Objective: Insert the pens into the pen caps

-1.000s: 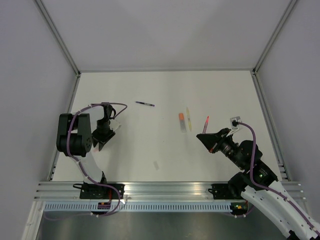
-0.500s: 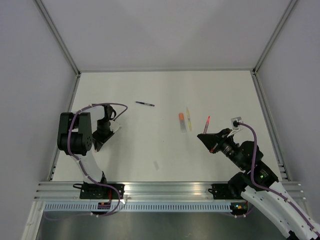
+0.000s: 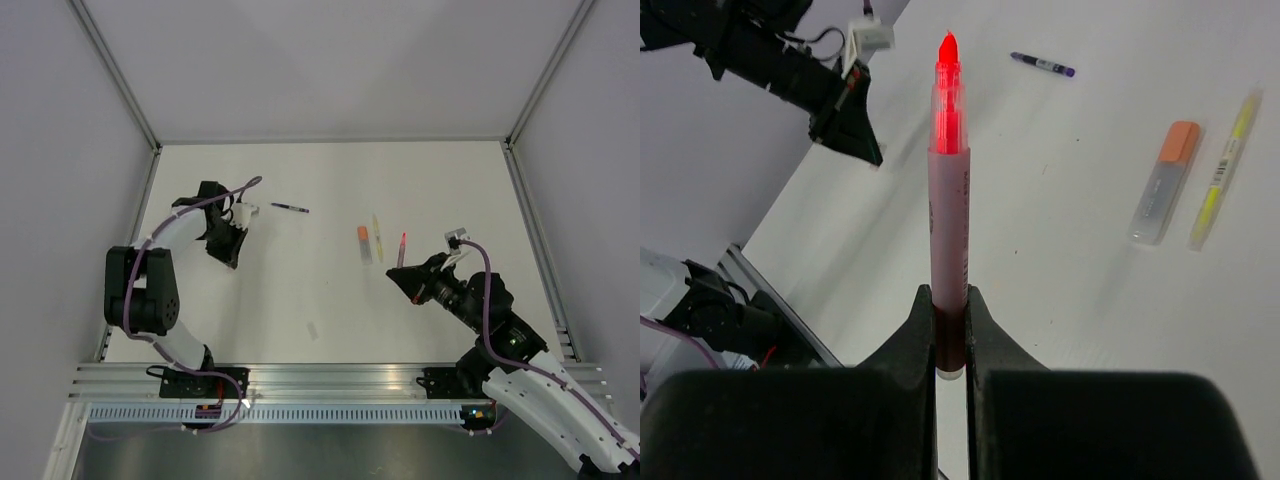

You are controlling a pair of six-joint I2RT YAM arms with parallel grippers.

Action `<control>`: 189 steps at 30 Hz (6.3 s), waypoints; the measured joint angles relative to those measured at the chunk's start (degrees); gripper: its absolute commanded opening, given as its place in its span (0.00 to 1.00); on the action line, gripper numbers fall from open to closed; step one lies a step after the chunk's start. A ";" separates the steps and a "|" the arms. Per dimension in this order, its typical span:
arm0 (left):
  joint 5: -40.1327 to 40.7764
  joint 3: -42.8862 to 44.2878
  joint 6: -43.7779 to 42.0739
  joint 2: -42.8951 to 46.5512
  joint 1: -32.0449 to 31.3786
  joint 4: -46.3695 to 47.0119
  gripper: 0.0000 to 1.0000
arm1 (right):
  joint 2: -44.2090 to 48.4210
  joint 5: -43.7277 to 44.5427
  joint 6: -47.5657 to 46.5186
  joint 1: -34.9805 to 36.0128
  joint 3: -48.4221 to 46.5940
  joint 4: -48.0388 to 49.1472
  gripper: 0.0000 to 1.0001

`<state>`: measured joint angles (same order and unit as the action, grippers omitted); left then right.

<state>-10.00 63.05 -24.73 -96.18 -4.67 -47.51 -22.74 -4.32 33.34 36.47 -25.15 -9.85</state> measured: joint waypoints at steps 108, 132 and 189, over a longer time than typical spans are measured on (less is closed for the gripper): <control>-35.04 -30.25 65.16 47.01 -20.70 63.95 0.19 | -43.23 -18.43 -9.90 16.94 -16.46 16.72 0.00; -35.32 -30.60 69.64 48.33 -21.46 67.41 0.55 | -41.53 -19.78 -10.69 16.90 -17.29 18.01 0.00; -18.88 -40.24 73.68 44.09 -23.67 96.45 0.02 | -54.99 -33.40 -15.98 8.41 -35.19 2.25 0.00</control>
<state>-28.88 22.81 48.95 -52.10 -28.34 48.95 -77.73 -37.71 17.37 44.88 -60.34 -7.60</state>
